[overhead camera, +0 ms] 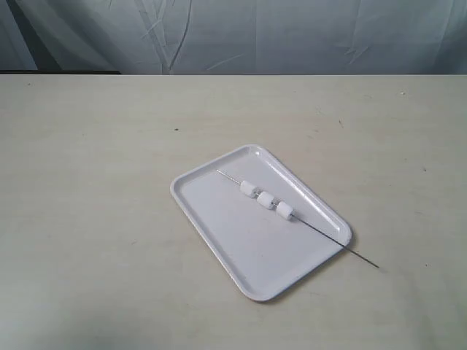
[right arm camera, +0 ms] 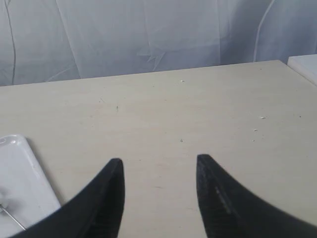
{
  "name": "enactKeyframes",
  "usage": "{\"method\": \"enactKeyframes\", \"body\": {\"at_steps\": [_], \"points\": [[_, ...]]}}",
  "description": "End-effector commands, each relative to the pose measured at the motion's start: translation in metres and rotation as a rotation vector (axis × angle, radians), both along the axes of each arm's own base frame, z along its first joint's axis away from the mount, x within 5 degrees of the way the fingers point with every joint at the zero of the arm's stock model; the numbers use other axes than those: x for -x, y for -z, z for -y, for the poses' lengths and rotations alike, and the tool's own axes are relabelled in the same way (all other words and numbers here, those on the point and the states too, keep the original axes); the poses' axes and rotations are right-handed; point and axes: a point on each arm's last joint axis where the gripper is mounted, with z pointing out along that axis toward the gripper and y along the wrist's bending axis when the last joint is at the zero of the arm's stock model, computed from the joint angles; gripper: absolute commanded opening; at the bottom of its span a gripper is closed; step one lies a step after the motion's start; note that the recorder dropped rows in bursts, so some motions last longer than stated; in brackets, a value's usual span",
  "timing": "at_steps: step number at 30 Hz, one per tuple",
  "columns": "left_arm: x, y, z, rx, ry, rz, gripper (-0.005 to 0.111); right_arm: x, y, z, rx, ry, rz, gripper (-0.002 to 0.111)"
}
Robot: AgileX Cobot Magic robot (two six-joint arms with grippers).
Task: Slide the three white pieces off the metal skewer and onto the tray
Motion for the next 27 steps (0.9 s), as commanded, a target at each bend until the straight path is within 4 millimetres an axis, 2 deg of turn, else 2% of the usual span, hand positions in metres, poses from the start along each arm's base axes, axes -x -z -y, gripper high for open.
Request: {"method": "enactKeyframes", "body": {"at_steps": [1,14,16,18,21,27], "points": [[0.0,0.001,0.0,0.005,0.007,0.005,0.042,0.0,0.0,0.0,-0.002,0.001,0.01,0.045],[0.0,-0.001,0.001,0.015,0.007,0.028,0.042,0.0,-0.003,0.0,0.003,0.002,0.043,0.045],[-0.001,-0.009,0.001,0.091,0.01,0.119,0.042,-0.002,-0.013,0.0,-0.017,0.003,0.154,0.045],[0.0,-0.025,-0.001,0.229,-0.009,0.315,0.042,-0.001,-0.034,0.001,-0.077,0.014,0.389,0.045],[0.003,-0.038,-0.005,0.25,-0.035,0.47,0.042,0.005,-0.055,0.005,-0.141,0.042,0.627,0.045],[0.005,-0.043,-0.006,0.239,-0.044,0.53,0.042,0.011,-0.066,0.007,-0.136,0.055,0.77,0.045]]}}
